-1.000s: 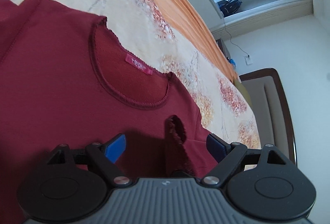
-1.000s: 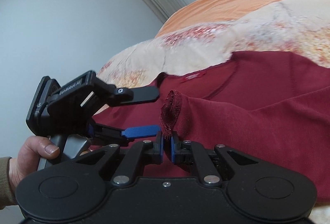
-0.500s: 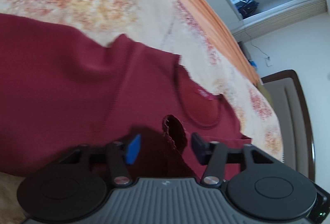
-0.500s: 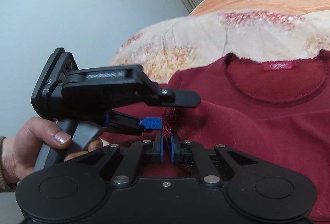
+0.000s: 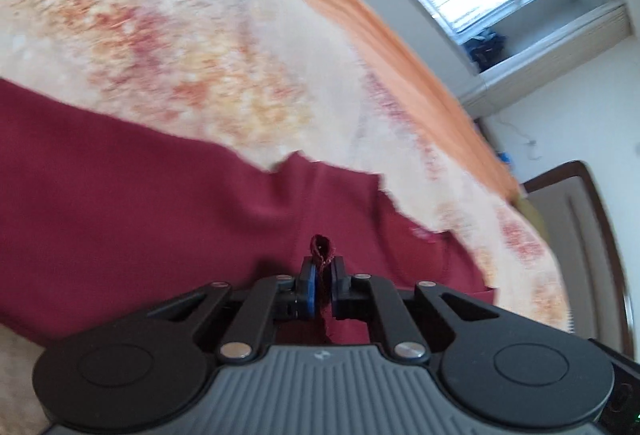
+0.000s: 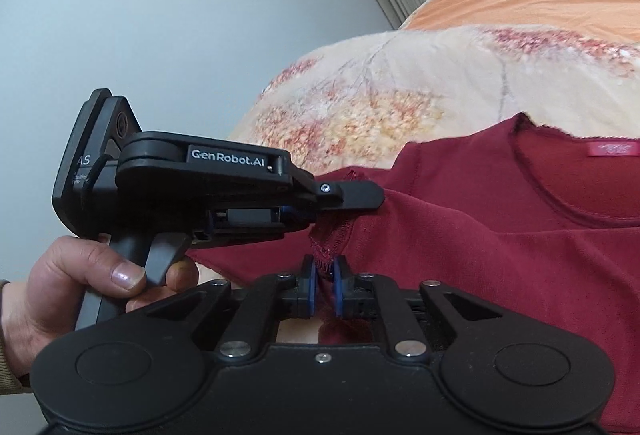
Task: Fold small clothes
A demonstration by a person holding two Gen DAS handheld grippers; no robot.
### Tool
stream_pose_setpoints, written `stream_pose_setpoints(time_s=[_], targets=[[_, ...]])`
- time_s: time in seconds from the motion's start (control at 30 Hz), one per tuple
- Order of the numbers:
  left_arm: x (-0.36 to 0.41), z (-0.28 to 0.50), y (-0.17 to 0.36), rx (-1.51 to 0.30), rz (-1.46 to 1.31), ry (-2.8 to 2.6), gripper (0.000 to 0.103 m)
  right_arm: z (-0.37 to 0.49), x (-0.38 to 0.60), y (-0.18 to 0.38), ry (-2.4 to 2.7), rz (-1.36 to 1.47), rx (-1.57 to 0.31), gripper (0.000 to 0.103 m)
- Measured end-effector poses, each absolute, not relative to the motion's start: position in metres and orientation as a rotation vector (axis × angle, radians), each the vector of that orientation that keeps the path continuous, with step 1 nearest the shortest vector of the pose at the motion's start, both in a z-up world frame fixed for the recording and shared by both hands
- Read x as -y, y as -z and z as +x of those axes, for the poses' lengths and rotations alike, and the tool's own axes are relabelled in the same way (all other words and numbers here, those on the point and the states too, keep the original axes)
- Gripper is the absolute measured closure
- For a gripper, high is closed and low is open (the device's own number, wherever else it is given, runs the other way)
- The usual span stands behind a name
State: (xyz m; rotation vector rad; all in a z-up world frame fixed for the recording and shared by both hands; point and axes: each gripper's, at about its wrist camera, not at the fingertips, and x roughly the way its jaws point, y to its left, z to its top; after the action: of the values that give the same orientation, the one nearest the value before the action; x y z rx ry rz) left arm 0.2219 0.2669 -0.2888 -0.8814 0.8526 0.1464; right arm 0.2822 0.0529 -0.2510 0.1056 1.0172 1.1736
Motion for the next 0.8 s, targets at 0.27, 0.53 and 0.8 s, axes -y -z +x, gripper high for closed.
stream_pose_setpoints(time_s=[0.27, 0.53, 0.8], targets=[[-0.262, 0.224, 0.305, -0.922, -0.808, -0.215, 0.079, 0.289, 0.026, 0.253, -1.123, 0.185, -1.064, 0.061], [-0.239, 0.222, 0.249, -0.805, -0.494, -0.334, 0.052, 0.372, 0.258, 0.246, -0.688, 0.231, -1.005, 0.051], [-0.129, 0.32, 0.236, -0.896, -0.398, 0.062, 0.046, 0.442, 0.299, 0.28, -0.738, 0.475, -0.95, 0.056]])
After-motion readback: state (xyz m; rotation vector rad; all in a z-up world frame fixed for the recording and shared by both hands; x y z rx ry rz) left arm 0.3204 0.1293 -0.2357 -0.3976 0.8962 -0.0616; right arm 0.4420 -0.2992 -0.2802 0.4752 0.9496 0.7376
